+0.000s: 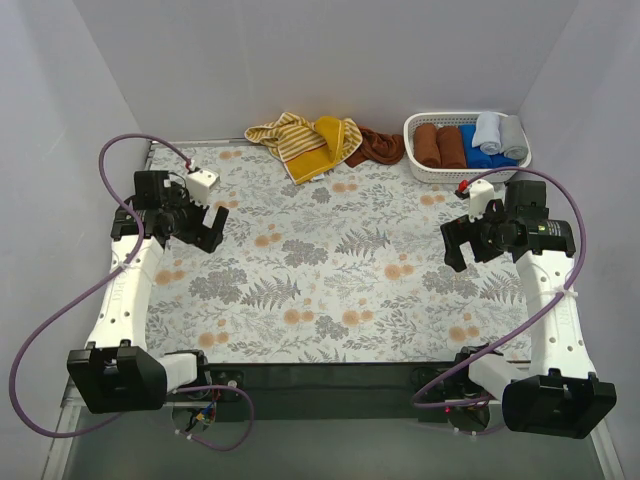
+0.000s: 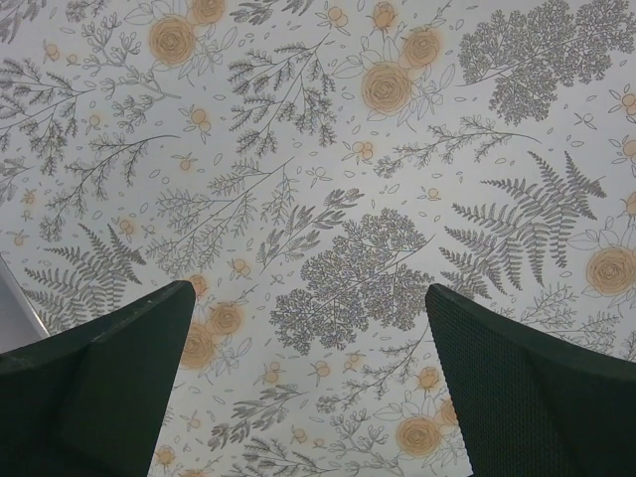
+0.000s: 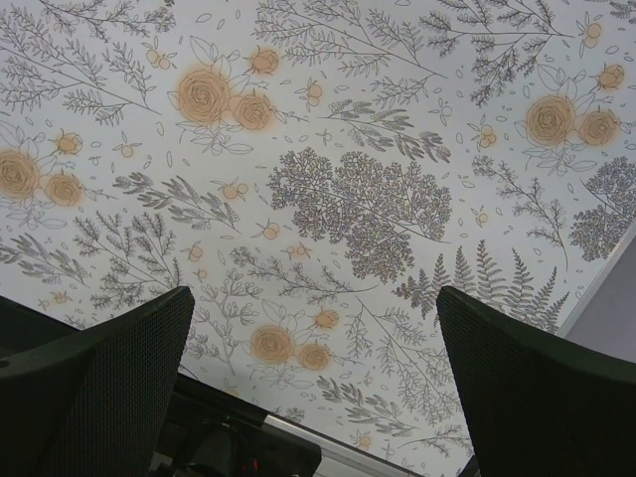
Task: Roll the towels
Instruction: Grab a towel with the left arm, then move the towel to the center of the board
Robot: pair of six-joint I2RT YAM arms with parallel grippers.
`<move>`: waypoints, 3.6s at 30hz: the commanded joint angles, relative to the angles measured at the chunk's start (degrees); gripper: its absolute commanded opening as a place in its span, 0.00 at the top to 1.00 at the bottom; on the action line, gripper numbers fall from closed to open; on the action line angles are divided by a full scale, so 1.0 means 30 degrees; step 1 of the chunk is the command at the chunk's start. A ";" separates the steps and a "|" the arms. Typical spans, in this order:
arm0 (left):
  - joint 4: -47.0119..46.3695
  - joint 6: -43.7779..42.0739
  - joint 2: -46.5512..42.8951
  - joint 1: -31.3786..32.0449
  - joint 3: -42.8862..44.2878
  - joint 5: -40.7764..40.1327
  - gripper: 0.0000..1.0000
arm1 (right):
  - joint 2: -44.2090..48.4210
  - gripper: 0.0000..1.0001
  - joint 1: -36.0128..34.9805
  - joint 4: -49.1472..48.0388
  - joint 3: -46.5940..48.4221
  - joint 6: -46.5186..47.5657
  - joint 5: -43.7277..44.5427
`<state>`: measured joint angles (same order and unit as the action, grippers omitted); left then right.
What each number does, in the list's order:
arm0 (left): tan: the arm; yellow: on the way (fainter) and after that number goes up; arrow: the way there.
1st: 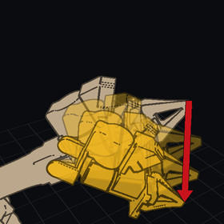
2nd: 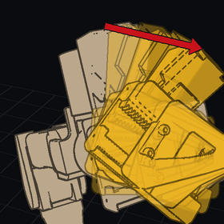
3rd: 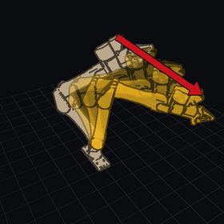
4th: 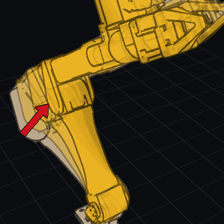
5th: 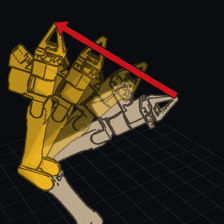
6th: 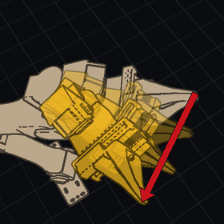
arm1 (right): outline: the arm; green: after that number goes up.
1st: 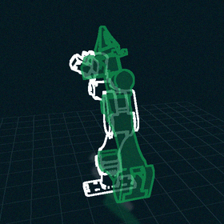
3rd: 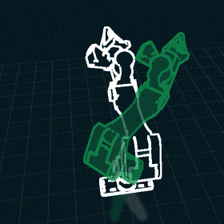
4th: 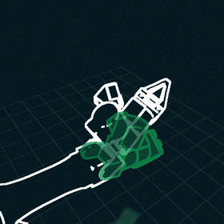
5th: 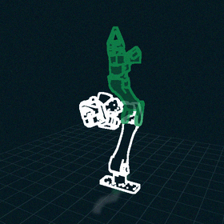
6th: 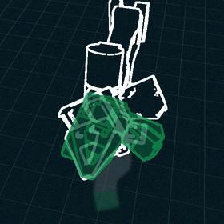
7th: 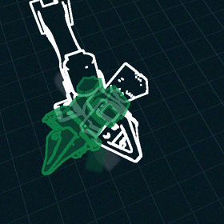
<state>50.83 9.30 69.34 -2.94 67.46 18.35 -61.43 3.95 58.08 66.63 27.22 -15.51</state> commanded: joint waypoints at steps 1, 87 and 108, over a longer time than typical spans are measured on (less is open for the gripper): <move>-0.0711 -0.0960 0.0117 -0.0016 0.0422 0.0359 0.02 | 0.0145 0.02 -0.0026 -0.0407 0.0406 0.0184 0.0072; -0.0688 -0.1037 1.0721 1.2993 0.4406 0.5570 1.00 | -0.4279 0.22 -0.0463 -0.0407 0.0026 0.0446 -0.6432; 0.2686 -0.1256 0.8355 0.2478 0.4935 1.2721 0.41 | -0.7613 0.25 -1.6512 -0.6614 0.2340 0.0153 0.2000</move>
<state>57.47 4.10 100.55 8.49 82.87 51.96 -81.78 -39.40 43.27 70.78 27.11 -15.35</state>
